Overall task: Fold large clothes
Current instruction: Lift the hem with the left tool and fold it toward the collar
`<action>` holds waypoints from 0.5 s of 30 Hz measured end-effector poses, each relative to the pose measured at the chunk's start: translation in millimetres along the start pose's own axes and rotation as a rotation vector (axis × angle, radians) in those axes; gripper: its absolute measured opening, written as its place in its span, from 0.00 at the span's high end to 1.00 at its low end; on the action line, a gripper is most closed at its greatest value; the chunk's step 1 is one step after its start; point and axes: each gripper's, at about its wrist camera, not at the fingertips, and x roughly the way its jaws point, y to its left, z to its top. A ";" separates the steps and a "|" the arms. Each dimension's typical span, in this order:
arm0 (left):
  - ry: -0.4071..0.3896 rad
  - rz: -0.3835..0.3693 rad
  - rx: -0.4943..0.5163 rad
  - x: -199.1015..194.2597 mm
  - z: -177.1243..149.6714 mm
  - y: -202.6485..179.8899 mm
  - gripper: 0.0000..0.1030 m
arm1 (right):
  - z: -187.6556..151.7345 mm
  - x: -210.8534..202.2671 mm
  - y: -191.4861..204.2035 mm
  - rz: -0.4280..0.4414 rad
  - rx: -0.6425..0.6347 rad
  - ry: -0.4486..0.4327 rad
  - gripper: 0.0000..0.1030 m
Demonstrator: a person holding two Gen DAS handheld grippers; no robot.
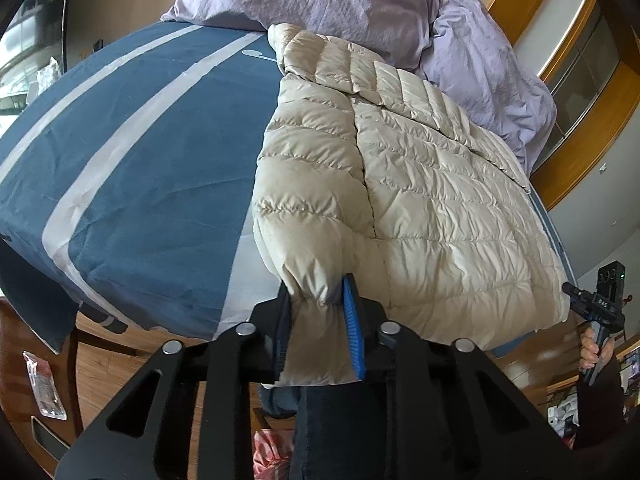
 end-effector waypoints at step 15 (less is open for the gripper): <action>-0.055 -0.087 -0.044 -9.8 2.1 -1.7 0.96 | -3.1 -0.7 -2.8 0.071 0.035 -0.050 0.93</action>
